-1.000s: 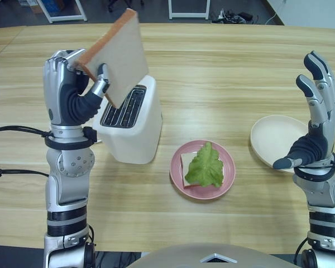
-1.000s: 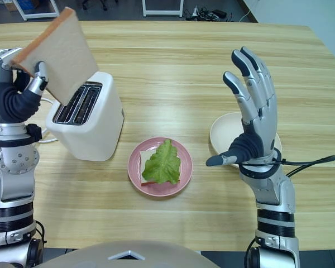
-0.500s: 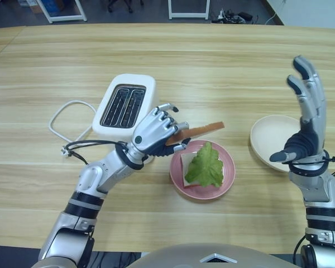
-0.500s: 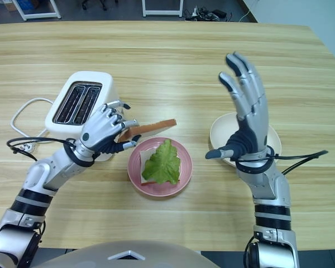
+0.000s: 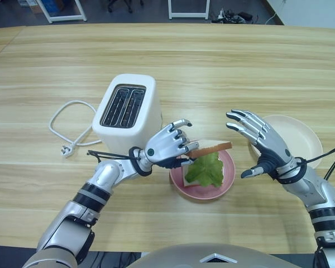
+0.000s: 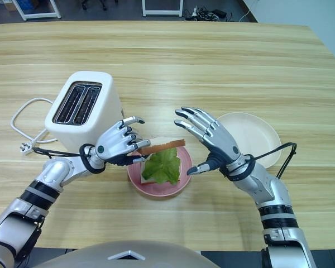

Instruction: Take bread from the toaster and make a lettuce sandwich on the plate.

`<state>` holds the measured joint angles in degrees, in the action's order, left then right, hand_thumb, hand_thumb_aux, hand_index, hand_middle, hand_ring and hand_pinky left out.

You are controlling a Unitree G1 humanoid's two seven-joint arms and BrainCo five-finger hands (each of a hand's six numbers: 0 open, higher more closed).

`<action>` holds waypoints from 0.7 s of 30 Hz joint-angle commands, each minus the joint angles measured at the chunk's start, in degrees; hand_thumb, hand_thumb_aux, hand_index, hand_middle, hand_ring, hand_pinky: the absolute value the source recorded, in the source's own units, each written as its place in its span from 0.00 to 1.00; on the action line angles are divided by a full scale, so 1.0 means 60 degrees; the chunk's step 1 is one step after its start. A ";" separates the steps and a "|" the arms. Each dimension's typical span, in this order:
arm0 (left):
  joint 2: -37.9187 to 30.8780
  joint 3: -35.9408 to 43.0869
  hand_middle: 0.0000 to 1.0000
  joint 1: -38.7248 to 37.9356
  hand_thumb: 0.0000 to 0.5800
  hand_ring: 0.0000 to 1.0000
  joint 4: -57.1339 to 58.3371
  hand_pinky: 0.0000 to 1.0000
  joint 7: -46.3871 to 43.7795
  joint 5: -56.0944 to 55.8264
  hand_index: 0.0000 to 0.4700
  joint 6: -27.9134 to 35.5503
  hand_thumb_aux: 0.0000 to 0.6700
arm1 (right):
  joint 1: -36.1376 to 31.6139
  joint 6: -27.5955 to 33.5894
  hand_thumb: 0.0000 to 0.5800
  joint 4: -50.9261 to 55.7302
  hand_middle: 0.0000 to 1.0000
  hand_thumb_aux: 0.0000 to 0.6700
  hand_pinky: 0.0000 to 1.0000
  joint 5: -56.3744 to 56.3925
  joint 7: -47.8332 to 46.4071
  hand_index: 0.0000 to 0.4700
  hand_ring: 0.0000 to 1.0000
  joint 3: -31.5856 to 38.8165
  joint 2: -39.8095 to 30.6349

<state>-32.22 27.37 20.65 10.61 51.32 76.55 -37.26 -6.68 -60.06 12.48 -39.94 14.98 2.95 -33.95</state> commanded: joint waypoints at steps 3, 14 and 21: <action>-0.0219 0.0571 1.00 0.0121 1.00 1.00 0.0190 1.00 0.0631 0.0194 1.00 0.0137 1.00 | 0.0019 0.0079 0.00 0.0029 0.00 0.00 0.00 -0.0118 -0.0209 0.00 0.00 0.0156 -0.0130; -0.0194 0.1773 1.00 0.0576 1.00 1.00 0.1981 1.00 0.1688 0.0720 1.00 0.0685 1.00 | 0.0089 0.0029 0.00 0.0042 0.00 0.00 0.00 0.0012 -0.1248 0.00 0.00 0.0804 -0.0522; -0.0128 0.2556 1.00 0.0596 1.00 1.00 0.2342 1.00 0.1889 0.0799 1.00 0.0908 1.00 | -0.0220 0.0328 0.00 0.0536 0.00 0.00 0.00 0.0013 -0.3268 0.00 0.00 0.1952 -0.1198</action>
<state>-32.52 40.68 24.08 23.73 63.33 80.01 -31.81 -6.92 -58.73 14.45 -39.89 -0.49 12.11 -39.42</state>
